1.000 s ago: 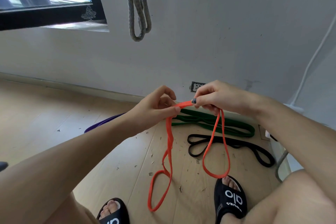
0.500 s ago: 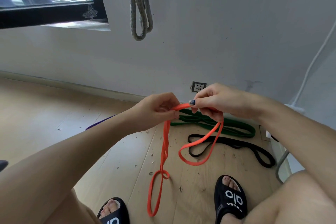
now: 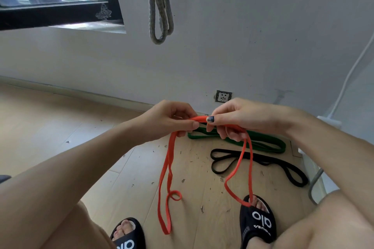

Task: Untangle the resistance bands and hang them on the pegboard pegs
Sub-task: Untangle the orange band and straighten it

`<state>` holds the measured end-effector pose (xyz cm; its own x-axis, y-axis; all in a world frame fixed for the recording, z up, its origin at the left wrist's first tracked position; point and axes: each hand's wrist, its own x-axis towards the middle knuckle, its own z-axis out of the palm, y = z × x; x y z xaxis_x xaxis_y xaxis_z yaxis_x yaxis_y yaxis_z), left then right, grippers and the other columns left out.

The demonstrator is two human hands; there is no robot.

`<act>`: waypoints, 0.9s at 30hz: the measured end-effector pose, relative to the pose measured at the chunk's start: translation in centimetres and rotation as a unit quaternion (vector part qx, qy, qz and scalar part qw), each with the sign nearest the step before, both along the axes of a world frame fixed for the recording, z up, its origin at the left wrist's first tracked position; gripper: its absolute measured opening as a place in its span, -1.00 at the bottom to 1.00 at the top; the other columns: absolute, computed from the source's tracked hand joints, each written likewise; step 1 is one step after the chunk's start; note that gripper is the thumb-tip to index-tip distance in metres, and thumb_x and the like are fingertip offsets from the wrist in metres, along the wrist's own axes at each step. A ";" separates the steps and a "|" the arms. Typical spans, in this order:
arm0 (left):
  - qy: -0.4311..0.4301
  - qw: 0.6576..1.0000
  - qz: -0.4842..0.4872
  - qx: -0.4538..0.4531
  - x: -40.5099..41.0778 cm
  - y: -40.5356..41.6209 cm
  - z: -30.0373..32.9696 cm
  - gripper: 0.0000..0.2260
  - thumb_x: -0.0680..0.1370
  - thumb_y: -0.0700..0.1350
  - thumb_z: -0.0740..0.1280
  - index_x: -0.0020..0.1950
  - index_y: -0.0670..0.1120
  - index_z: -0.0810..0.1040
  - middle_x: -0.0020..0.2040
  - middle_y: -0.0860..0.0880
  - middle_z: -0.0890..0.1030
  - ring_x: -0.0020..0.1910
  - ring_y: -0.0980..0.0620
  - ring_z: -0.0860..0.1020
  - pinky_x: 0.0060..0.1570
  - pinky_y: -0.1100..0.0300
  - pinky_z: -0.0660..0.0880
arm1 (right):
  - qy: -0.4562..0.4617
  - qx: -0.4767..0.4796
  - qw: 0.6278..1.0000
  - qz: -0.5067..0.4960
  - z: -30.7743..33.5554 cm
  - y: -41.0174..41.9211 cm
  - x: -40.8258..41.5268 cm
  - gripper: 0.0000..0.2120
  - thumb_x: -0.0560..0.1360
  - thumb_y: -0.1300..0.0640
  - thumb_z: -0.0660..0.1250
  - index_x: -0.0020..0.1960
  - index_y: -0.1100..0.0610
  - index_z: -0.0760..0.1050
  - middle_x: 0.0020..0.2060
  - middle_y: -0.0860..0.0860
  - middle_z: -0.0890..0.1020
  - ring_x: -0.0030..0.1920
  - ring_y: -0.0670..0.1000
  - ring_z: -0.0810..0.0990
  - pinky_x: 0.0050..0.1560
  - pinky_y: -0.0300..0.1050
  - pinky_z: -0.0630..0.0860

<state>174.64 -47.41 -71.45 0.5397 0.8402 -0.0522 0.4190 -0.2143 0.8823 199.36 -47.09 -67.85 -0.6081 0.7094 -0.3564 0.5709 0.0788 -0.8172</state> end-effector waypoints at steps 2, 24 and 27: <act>-0.003 1.000 0.000 -0.008 -0.1 -0.1 0.0 -0.85 0.57 -0.08 0.44 0.08 -0.12 0.68 -0.19 -0.02 0.68 -0.19 0.00 0.63 -0.02 0.09 0.63 | 0.013 0.025 1.000 -0.005 0.0 0.1 0.0 -0.68 0.67 0.02 0.29 -0.07 0.26 0.59 -0.38 0.06 0.52 -0.40 0.02 0.46 -0.37 -0.19 0.43; 0.060 0.997 0.009 -0.047 -1.5 -0.5 -0.2 -0.76 0.70 -0.05 0.22 0.05 -0.09 0.66 -0.07 -0.07 0.68 0.00 -0.04 0.66 0.14 0.05 0.59 | 0.036 0.077 0.994 -0.066 -0.3 1.5 1.3 -0.70 0.64 0.04 0.34 -0.15 0.24 0.59 -0.45 0.02 0.49 -0.41 0.01 0.39 -0.36 -0.09 0.31; 0.019 0.996 0.019 -0.090 -0.8 -0.7 -0.3 -0.74 0.73 -0.09 0.15 0.11 -0.17 0.60 -0.11 -0.10 0.63 -0.09 -0.06 0.65 0.16 -0.06 0.63 | 0.044 0.072 0.993 -0.080 -0.4 1.7 1.4 -0.70 0.65 0.05 0.32 -0.16 0.22 0.57 -0.46 0.02 0.48 -0.43 0.01 0.38 -0.40 -0.12 0.33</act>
